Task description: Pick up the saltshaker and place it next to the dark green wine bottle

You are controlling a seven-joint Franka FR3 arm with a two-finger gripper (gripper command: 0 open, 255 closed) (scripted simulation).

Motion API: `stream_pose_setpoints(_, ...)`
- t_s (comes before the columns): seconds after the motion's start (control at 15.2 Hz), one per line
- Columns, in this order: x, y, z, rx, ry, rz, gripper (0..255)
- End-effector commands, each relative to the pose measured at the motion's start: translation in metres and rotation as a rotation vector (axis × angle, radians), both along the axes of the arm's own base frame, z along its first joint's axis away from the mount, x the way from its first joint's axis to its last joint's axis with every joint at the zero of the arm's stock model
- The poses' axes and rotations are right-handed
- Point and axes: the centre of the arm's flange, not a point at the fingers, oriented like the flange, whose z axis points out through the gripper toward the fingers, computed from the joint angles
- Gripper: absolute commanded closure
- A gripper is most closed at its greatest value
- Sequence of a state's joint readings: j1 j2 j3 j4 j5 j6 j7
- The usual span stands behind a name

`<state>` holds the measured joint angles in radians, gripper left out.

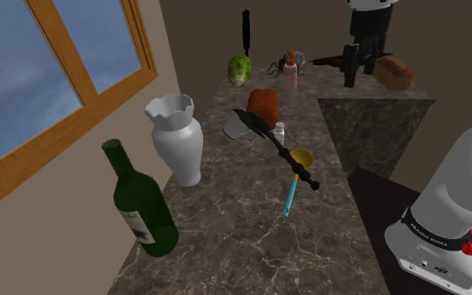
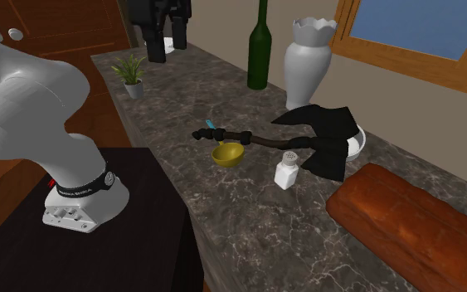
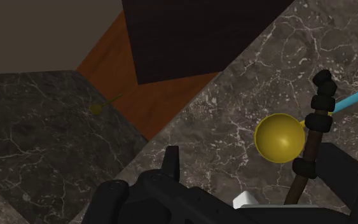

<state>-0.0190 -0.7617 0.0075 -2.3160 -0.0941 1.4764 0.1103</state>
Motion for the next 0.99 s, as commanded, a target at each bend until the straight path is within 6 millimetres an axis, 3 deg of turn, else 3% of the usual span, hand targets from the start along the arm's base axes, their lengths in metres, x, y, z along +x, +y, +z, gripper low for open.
stream_pose_setpoints(0.0,0.000,0.000,0.000,0.000,0.000,0.000,0)
stream_pose_setpoints(0.92,0.135,-0.011,-0.118,0.069,-0.045,-0.006,0)
